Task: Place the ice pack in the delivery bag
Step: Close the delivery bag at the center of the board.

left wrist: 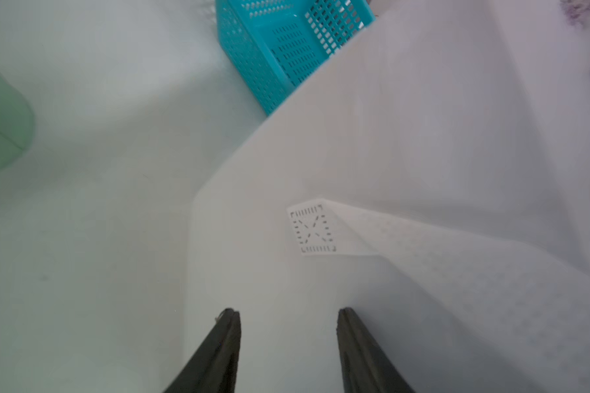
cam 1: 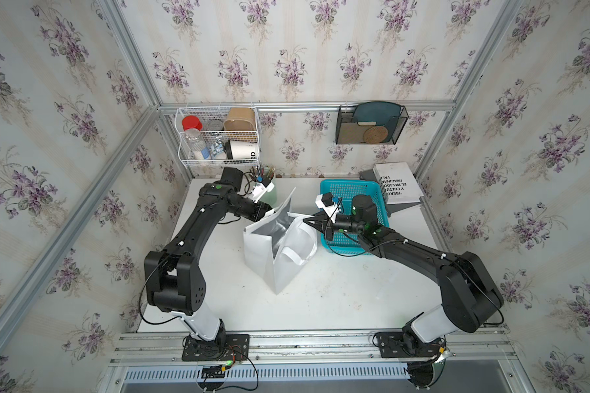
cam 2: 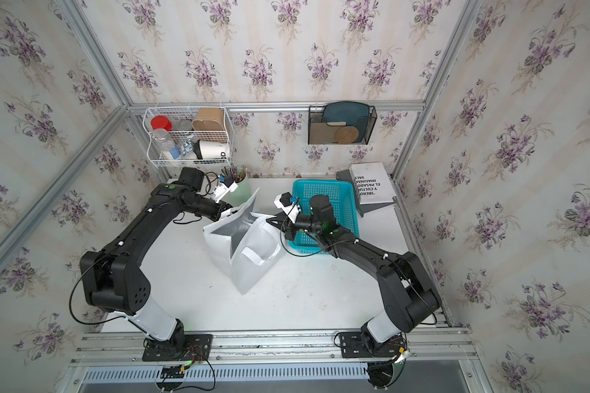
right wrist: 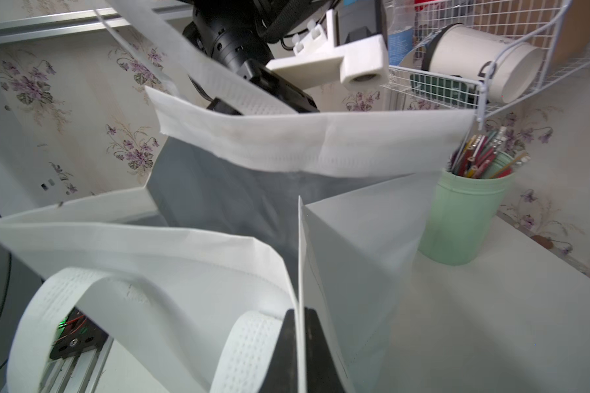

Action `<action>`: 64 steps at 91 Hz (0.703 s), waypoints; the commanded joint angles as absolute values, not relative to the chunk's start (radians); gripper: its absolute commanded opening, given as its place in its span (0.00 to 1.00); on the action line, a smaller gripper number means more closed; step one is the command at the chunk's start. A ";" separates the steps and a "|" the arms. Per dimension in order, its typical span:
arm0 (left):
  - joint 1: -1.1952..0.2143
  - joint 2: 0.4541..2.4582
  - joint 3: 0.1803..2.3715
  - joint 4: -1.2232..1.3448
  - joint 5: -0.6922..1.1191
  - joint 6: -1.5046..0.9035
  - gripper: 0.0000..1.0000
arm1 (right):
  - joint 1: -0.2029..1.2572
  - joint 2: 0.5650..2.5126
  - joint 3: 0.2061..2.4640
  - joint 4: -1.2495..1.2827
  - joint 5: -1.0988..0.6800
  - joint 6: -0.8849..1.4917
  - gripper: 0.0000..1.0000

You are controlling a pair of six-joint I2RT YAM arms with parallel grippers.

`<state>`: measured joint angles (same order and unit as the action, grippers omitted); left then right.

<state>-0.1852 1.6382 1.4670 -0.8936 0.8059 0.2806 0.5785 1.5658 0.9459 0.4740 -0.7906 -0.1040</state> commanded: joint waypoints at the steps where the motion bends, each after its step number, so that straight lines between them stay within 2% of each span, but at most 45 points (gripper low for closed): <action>1: -0.199 1.599 1.416 -0.780 0.878 0.195 0.52 | 0.587 1.584 0.963 0.496 -0.772 -0.089 0.03; 14: -0.207 1.604 1.416 -0.768 0.869 0.188 0.53 | 0.589 1.608 0.984 0.506 -0.768 -0.079 0.08; 39: -0.147 1.622 1.445 -0.739 0.756 0.132 0.55 | 0.586 1.545 0.933 0.512 -0.875 -0.135 0.08; 64: -0.165 1.671 1.498 -0.718 0.841 0.136 0.55 | 0.586 1.529 0.927 0.497 -0.864 -0.132 0.07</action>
<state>-0.1497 1.6527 1.4845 -0.7372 0.7883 0.1333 0.5850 1.5219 0.9146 0.4900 -0.8497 -0.1341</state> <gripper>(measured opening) 0.547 0.074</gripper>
